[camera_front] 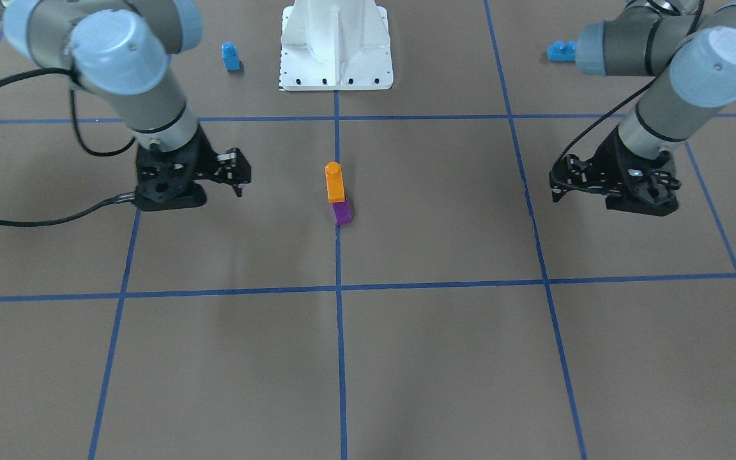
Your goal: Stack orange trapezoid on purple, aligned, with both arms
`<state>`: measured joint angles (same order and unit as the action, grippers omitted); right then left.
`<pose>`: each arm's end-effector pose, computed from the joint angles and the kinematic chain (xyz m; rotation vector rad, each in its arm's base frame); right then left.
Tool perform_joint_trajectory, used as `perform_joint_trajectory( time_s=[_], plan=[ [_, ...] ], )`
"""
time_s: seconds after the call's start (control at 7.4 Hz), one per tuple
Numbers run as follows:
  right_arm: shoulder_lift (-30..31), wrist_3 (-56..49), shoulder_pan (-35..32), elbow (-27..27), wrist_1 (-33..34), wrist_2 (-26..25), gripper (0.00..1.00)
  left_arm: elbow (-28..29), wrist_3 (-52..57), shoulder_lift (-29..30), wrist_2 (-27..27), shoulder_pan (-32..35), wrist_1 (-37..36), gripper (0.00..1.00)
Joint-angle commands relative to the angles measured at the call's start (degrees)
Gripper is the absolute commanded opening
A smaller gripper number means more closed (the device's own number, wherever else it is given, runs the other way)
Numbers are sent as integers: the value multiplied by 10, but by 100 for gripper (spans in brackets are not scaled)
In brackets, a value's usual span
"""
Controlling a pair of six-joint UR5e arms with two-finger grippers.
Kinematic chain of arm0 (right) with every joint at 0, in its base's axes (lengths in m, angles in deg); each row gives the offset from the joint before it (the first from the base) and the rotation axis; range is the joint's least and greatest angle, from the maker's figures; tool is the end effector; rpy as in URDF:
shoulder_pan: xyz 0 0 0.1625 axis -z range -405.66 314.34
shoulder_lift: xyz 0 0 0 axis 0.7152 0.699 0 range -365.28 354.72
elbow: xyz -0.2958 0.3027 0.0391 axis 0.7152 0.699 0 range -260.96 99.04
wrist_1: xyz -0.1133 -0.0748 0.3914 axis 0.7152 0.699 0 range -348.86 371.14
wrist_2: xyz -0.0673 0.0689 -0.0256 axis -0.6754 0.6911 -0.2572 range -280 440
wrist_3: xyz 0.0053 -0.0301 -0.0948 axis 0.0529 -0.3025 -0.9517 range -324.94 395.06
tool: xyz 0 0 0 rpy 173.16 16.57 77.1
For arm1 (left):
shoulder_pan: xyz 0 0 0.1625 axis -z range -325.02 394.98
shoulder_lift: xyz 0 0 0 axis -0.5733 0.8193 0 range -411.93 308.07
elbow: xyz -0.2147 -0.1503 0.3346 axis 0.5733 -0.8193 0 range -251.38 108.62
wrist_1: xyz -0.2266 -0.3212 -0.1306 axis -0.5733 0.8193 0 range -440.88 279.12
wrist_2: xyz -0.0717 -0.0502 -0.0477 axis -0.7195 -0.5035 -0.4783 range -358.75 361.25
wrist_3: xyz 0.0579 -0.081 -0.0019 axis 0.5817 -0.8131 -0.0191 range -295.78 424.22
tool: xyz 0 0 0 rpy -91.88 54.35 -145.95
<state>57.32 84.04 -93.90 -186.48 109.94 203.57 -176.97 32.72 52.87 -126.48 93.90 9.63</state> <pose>-0.3492 -0.5086 0.2856 0.0019 -0.8098 -0.0554 0.2338 -0.5280 0.3914 0.1103 0.8185 0.1706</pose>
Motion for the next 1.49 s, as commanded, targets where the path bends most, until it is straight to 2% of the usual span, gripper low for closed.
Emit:
perform_joint_trajectory(
  time_s=[0.0,0.27,0.41,0.54,0.95,1.35],
  plan=[
    [123,-186,-135,-11,-1,82,100,28,166,-49,-30,98,0,100],
    [218,-335,-222,-6,0,84,100,109,324,-52,-46,183,0,100],
    [253,-377,-249,-6,0,84,100,143,391,-59,-46,223,-1,100],
    [288,-410,-267,-5,0,83,100,170,405,-63,-47,253,1,100],
    [302,-433,-315,15,0,82,100,194,414,-69,-66,284,-2,100],
    [302,-435,-315,22,-1,77,100,188,406,-69,-74,285,-24,100]
  ],
)
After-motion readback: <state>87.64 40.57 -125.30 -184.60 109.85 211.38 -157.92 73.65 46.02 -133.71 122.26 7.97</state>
